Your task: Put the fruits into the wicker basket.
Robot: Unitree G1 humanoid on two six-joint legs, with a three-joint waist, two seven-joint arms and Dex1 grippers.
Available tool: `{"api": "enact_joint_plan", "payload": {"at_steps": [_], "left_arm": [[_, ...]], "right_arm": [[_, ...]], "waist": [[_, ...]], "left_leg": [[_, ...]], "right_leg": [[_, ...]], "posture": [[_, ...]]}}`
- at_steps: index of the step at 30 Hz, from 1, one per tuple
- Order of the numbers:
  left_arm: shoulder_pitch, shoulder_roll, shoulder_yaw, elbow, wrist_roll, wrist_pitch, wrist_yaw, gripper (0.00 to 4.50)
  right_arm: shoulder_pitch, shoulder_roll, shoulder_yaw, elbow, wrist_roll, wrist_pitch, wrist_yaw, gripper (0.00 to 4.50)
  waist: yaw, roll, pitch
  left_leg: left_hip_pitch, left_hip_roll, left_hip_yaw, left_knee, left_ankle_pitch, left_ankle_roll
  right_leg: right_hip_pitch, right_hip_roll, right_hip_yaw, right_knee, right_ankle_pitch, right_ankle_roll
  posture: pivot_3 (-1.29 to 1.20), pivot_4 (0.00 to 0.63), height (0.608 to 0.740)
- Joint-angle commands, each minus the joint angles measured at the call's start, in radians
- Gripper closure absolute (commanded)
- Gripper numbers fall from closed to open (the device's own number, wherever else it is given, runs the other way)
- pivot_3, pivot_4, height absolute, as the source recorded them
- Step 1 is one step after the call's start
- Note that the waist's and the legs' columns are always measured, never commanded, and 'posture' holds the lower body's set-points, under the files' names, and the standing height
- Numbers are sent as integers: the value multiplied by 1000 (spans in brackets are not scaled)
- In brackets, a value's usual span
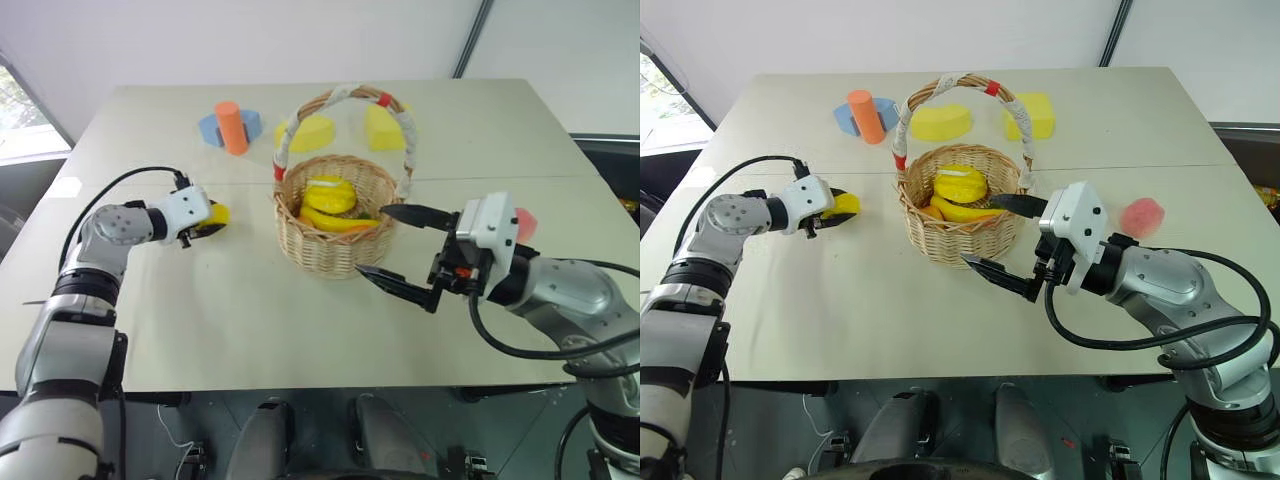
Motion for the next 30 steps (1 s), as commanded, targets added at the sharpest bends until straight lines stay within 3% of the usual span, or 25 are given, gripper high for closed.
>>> {"api": "enact_joint_plan", "payload": {"at_steps": [1, 6, 9, 11, 16, 22, 27, 28, 30], "left_arm": [[63, 11, 139, -131, -181, 117, -62, 2792], [314, 21, 283, -772, -551, 557, -143, 2792], [411, -7, 281, -1199, -762, 818, -49, 2792], [396, -75, 241, -1314, -787, 893, 49, 2792], [227, -304, 58, -1305, -661, 975, 262, 2792], [130, -421, -94, -1133, -478, 896, 289, 2792], [113, -469, -52, -1105, -486, 873, 277, 323], [119, -471, -35, -1113, -499, 877, 272, 24], [136, -466, 1, -1138, -529, 884, 259, 24]], "right_arm": [[-15, 3, -10, -12, -11, -24, 0, 0], [-8, -27, -61, 25, -25, -41, 28, 0], [-14, -56, -99, 86, -40, -60, 58, 0], [-14, -62, -107, 118, -51, -73, 72, 0], [-5, -66, -110, 176, -85, -106, 97, 0], [30, -53, -137, 156, -98, -109, 67, 0], [101, -23, -220, 159, -91, -101, 5, 0], [113, -10, -242, 165, -84, -95, -15, 0], [122, 17, -282, 185, -79, -76, -64, 0]], "waist": [[-1, 0, 0], [3, 0, 0], [12, -1, 0], [22, -1, 0], [28, -1, 0], [13, -1, -1], [7, -1, 0], [8, -1, 0], [6, -1, 0]], "left_leg": [[0, 0, 0, 0, 0, 0], [0, 1, 0, 0, 0, 0], [-2, 0, -1, 0, 0, 0], [-1, 0, -2, 1, 0, 0], [2, -1, -2, 1, 0, -1], [2, 0, -1, 1, 0, -1], [2, 0, 0, 1, 1, -1], [2, 0, 0, 1, 1, -1], [2, 0, 0, 1, 1, -1]], "right_leg": [[0, 0, 0, 0, 0, 0], [0, -1, 2, 0, 0, 0], [0, -3, 2, -1, 0, 0], [2, -4, 1, -2, 0, 0], [4, -1, 1, -2, 0, 0], [3, 1, 1, -1, 0, 0], [3, 1, 2, -1, 0, 0], [3, 1, 2, -1, 0, 0], [3, 1, 2, -1, 0, 0]], "posture": [[0, 150, 740], [0, 150, 740], [0, 150, 740], [0, 150, 740], [0, 150, 740], [0, 150, 740], [0, 150, 740], [0, 150, 740], [0, 150, 740]]}}
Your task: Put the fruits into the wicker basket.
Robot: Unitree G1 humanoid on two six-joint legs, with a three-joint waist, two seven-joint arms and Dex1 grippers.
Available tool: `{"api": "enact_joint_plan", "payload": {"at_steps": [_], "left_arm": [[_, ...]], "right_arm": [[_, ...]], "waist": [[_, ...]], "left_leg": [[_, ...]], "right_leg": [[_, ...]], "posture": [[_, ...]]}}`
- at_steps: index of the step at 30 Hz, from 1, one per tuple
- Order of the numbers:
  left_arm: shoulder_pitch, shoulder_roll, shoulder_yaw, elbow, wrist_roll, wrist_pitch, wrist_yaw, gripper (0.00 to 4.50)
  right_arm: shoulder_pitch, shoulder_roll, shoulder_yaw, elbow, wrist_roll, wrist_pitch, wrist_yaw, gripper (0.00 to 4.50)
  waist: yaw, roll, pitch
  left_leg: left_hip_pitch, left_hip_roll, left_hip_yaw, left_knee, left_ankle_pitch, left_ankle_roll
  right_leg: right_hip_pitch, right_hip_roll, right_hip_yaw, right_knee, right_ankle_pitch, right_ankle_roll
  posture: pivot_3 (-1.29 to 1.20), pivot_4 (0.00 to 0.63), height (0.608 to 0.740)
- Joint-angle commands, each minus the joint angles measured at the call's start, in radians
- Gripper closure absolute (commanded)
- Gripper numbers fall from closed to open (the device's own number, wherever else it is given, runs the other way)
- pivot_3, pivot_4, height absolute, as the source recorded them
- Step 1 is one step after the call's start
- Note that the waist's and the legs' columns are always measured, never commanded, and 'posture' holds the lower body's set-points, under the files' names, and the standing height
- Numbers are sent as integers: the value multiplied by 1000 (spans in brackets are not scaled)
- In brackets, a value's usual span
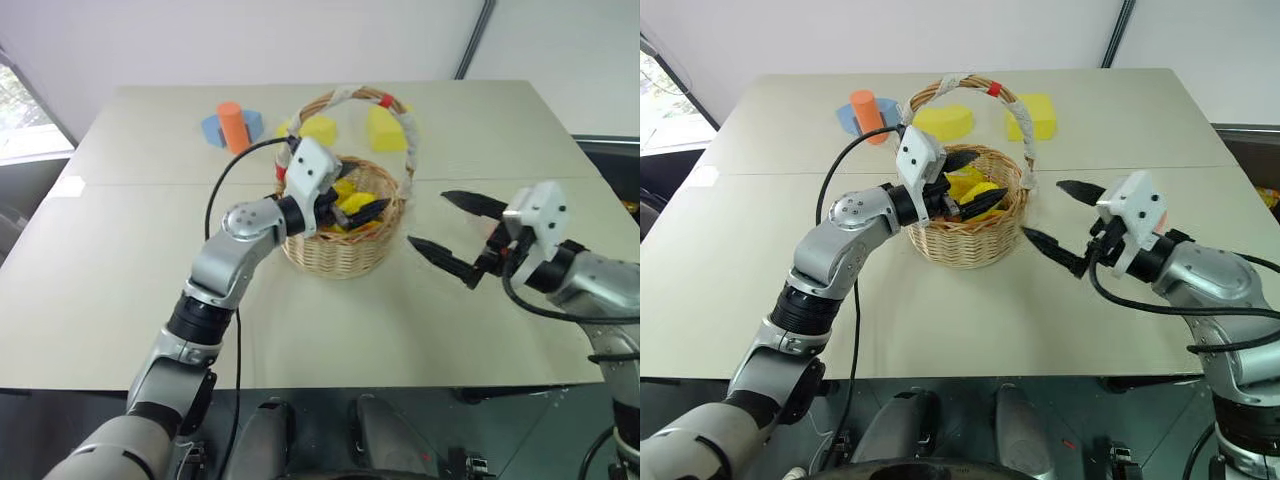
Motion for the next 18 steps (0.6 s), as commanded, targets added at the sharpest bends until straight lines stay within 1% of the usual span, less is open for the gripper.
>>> {"api": "enact_joint_plan", "payload": {"at_steps": [1, 5, 7, 11, 18], "left_arm": [[7, 12, 91, -74, -73, -5, -32, 24], [59, 39, 164, -156, -214, 64, -105, 24], [104, 80, 168, -218, -265, 88, -170, 24], [154, 122, 140, -268, -273, 129, -188, 24], [181, 116, 96, -302, -245, 127, -167, 24]], "right_arm": [[3, 39, -97, 23, 16, 21, -94, 0], [-18, 60, -131, 156, -49, 40, -197, 0], [-48, 86, -145, 268, -83, 36, -265, 0], [-82, 98, -105, 418, -172, -2, -309, 0], [-181, 116, -104, 661, -259, -77, -375, 0]], "waist": [[-2, 0, 0], [-2, 0, 0], [-3, 0, 0], [-2, 1, 0], [-3, 1, 0]], "left_leg": [[0, 0, 0, 0, 0, 0], [0, 0, 0, 0, 0, 0], [0, 0, 0, 0, 0, 0], [0, 0, 1, 0, 0, -1], [0, 0, 1, 0, 0, -1]], "right_leg": [[0, 0, 0, 0, 0, 0], [0, 0, 0, 0, 0, 0], [0, 0, 1, 0, 0, 0], [0, 0, 1, 0, 0, 0], [0, 1, 1, 1, 0, 0]], "posture": [[0, 150, 740], [0, 150, 740], [0, 150, 740], [0, 150, 740], [0, 150, 740]]}}
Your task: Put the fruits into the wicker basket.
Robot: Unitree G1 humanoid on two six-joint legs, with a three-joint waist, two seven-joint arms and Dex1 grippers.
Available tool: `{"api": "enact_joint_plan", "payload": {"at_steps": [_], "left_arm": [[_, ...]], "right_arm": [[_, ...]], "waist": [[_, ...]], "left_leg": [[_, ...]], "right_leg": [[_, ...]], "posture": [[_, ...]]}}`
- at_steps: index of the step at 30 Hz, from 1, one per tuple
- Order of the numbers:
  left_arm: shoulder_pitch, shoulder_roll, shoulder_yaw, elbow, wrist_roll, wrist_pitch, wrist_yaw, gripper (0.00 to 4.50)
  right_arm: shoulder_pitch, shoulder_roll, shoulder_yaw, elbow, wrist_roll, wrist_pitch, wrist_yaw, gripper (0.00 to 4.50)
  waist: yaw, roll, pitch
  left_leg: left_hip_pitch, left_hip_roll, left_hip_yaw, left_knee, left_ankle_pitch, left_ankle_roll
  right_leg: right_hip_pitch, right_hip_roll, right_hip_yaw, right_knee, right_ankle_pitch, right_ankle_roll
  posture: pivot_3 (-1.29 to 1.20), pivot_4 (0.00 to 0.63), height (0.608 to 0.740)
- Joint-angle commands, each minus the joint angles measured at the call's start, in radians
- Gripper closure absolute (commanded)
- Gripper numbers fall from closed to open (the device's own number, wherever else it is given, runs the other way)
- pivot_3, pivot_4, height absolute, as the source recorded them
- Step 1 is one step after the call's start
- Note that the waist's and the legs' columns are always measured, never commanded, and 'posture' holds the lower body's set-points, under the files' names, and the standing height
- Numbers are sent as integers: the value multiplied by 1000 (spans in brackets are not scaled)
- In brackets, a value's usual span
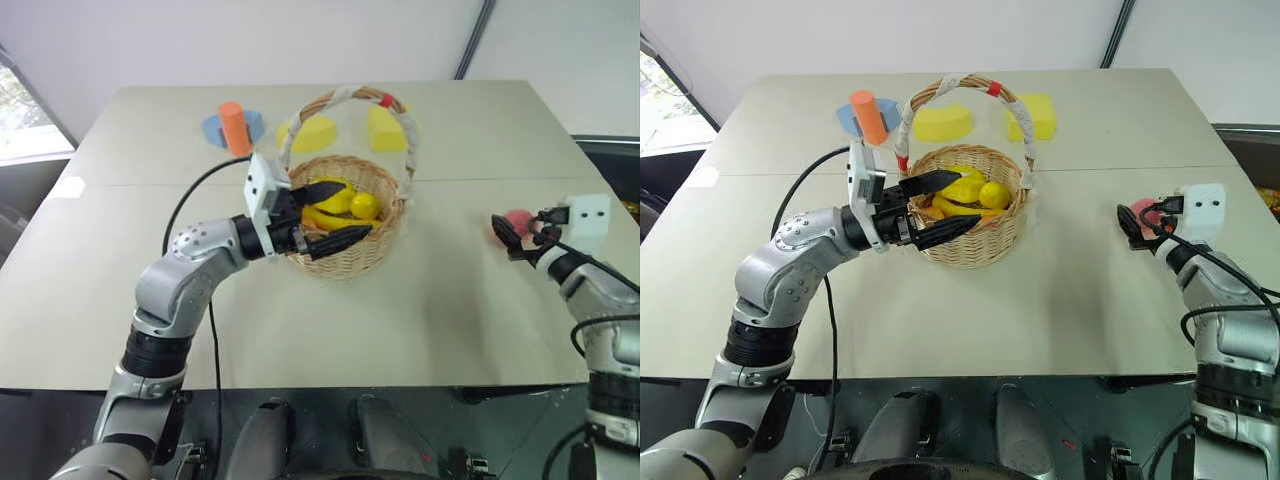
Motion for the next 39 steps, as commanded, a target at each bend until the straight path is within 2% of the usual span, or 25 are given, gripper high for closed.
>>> {"api": "enact_joint_plan", "payload": {"at_steps": [1, 8, 11, 14, 15, 19, 21, 23, 27, 28, 30, 33, 36, 39], "left_arm": [[6, -4, -21, -50, 12, -9, 11, 24], [14, -15, -42, -61, 20, -16, 22, 24], [17, -14, -42, -59, 23, -18, 25, 0], [21, -8, -39, -55, 29, -23, 25, 0], [23, -5, -35, -52, 31, -28, 26, 0], [35, 23, 11, -37, 32, -44, 30, 0], [59, 56, 68, -19, 27, -61, 28, 0], [90, 96, 116, -1, 27, -87, 12, 0], [117, 131, 143, 17, 25, -115, -14, 0], [137, 155, 165, 37, 32, -130, -30, 0], [163, 191, 202, 70, 36, -151, -48, 0], [172, 202, 216, 81, 33, -168, -47, 0], [187, 196, 213, 54, 33, -169, -32, 0], [203, 192, 208, 29, 34, -168, -19, 0]], "right_arm": [[-45, -1, -21, 88, -32, -47, -24, 0], [-83, 14, -22, 222, -23, -63, 11, 0], [-95, 21, -37, 246, -8, -70, 18, 930], [-104, 26, -50, 245, 12, -73, 23, 2294], [-102, 21, -47, 231, 8, -79, 25, 2464], [-60, -23, -7, 99, -20, -111, 83, 2499], [-7, -71, 31, -77, -19, -145, 186, 2499], [30, -102, 40, -267, 62, -119, 279, 2499], [45, -115, 31, -407, 177, -32, 332, 2499], [15, -117, 66, -478, 238, 10, 354, 2499], [-93, -61, 198, -569, 282, 77, 334, 2499], [-226, 60, 361, -550, 204, 114, 248, 2499], [-312, 161, 444, -459, 122, 129, 170, 2499], [-335, 205, 476, -408, 84, 147, 141, 2499]], "waist": [[-1, 0, 0], [0, 0, 0], [0, 0, 0], [1, 0, 0], [1, 0, 0], [0, 1, 0], [-4, 3, 0], [-10, 5, 0], [-4, 3, 0], [-1, 3, 0], [-11, 3, 0], [-19, 3, 0], [-6, 2, 0], [8, 2, 0]], "left_leg": [[0, 0, 0, 0, 0, 0], [0, 0, 0, 0, 0, 0], [0, 0, 0, 0, 0, 0], [0, 0, 0, 0, 0, 0], [0, 0, 0, 0, 0, 0], [0, 0, 0, 0, 0, 0], [0, 0, 0, 0, 0, 0], [0, 1, 1, -1, 0, 0], [1, 2, -1, -1, 0, 0], [1, 2, -1, -1, 0, 0], [1, 1, -1, -1, 0, 0], [1, 2, -1, -2, 0, -1], [0, 1, -4, -2, 1, -2], [-2, -1, -3, -2, 1, -2]], "right_leg": [[0, 0, 0, 0, 0, 0], [0, 1, 0, 0, 0, 0], [0, 1, 0, 0, 0, 0], [0, 1, 0, 0, 0, 0], [1, 1, 0, 0, 0, 0], [0, 0, 0, 0, 0, 0], [0, 0, 0, 0, 0, 0], [-1, 1, 1, 0, 0, 0], [1, 2, 0, 0, 0, 0], [1, 1, 0, 0, 0, 0], [1, -1, 0, 0, 0, 0], [-1, 0, 0, 1, 0, 0], [-1, -1, -2, 0, 0, 0], [-2, -4, -2, 0, 0, 0]], "posture": [[0, 150, 740], [0, 150, 740], [0, 150, 740], [0, 150, 740], [0, 150, 740], [0, 150, 740], [0, 150, 740], [0, 150, 740], [0, 150, 740], [0, 150, 740], [0, 150, 740], [0, 150, 740], [0, 150, 740], [0, 150, 740]]}}
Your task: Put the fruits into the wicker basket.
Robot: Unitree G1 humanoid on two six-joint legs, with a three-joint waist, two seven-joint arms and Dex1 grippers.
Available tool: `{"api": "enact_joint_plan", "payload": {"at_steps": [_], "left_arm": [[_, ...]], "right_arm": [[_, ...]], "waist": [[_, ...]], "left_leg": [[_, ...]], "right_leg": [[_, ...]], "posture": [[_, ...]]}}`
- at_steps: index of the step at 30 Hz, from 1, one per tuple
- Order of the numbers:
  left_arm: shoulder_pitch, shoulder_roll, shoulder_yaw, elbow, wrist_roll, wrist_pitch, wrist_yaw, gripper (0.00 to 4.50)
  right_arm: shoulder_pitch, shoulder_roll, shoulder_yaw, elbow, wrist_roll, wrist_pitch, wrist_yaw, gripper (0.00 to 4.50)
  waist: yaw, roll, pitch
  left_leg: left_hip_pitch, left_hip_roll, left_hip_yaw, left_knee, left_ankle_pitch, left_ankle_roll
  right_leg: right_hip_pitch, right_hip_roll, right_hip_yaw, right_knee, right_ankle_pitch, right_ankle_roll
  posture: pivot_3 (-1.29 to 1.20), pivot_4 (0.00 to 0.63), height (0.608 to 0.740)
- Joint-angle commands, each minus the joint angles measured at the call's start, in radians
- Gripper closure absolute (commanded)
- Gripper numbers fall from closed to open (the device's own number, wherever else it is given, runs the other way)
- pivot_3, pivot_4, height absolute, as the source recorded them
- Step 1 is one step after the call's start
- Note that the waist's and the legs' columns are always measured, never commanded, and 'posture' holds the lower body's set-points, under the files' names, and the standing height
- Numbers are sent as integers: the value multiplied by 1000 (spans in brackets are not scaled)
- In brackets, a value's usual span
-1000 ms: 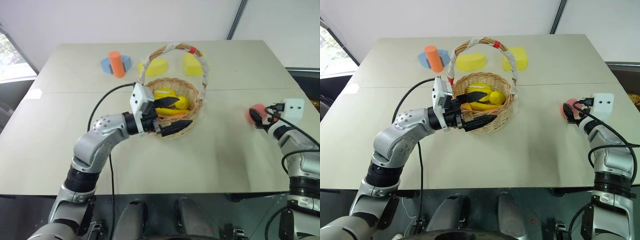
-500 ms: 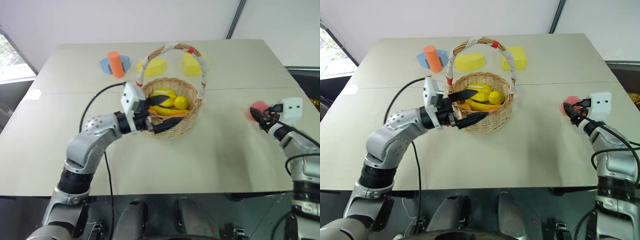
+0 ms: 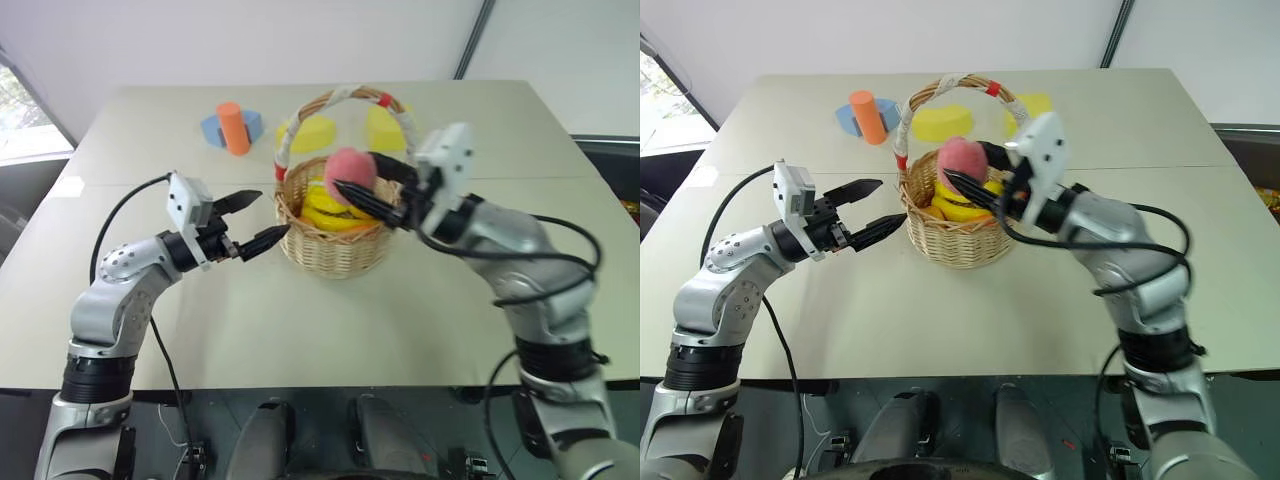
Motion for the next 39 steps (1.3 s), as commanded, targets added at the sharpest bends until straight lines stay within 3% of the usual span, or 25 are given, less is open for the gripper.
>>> {"api": "enact_joint_plan", "payload": {"at_steps": [1, 6, 8, 11, 15, 18, 27, 30, 37, 39], "left_arm": [[6, -3, 13, -52, 2, -17, 17, 0], [14, -9, 6, -76, -2, -10, 37, 0], [14, -9, 5, -80, -3, -8, 40, 0], [14, -9, 4, -80, -2, -10, 39, 0], [11, -10, 3, -77, -7, -10, 35, 0], [3, -15, -8, -72, -6, -8, 31, 0], [-22, -28, -24, -61, -1, -11, 25, 0], [-15, -29, -21, -76, -3, -6, 33, 0], [3, -36, -26, -93, -4, -6, 46, 0], [0, -40, -31, -92, -3, -7, 48, 0]], "right_arm": [[-20, 23, 13, 30, -49, 8, -35, 2499], [-11, 11, 6, -12, -75, -15, -8, 25], [-1, -4, -6, -39, -70, -25, 17, 25], [117, -78, -173, -162, 130, 6, 147, 25], [259, -165, -294, -192, 201, 40, 183, 25], [272, -159, -304, -147, 167, 21, 136, 25], [115, -24, -211, 211, -65, -106, -42, 25], [109, -5, -216, 230, -54, -121, -14, 860], [130, -1, -250, 203, -23, -156, 34, 4361], [138, -15, -274, 197, -35, -173, 21, 4362]], "waist": [[3, 0, 0], [-4, 0, 0], [-7, 0, 0], [-1, 0, 0], [-4, 0, 0], [-14, 0, 0], [-10, 0, 0], [-7, 0, 0], [-6, 0, 0], [-6, 0, 0]], "left_leg": [[0, -1, 0, 0, 0, 0], [-4, -1, 1, 0, 0, 0], [-4, -1, 1, -1, -1, 1], [-4, 0, 0, -1, -1, 1], [-3, 0, 0, 0, -1, 2], [0, 1, 2, -1, -1, 2], [2, 2, 2, -1, 0, 1], [1, 2, 2, -1, -1, 1], [0, 1, 2, -1, -1, 2], [0, 1, 2, -1, -1, 2]], "right_leg": [[0, -1, 0, 0, 0, 0], [-4, -1, 0, 0, 0, 0], [-4, -1, 0, 0, 0, 0], [-4, 0, 0, 0, 0, 0], [-1, 0, -1, -2, 0, 0], [1, 1, 1, -2, 0, 0], [0, 3, 1, 1, 0, 0], [-1, 2, 1, 0, 0, 0], [-1, 2, 1, 0, 0, 0], [-1, 2, 1, 0, 0, 0]], "posture": [[0, 150, 740], [0, 150, 740], [0, 150, 740], [0, 150, 740], [0, 150, 740], [0, 150, 740], [0, 150, 740], [0, 150, 740], [0, 150, 740], [0, 150, 740]]}}
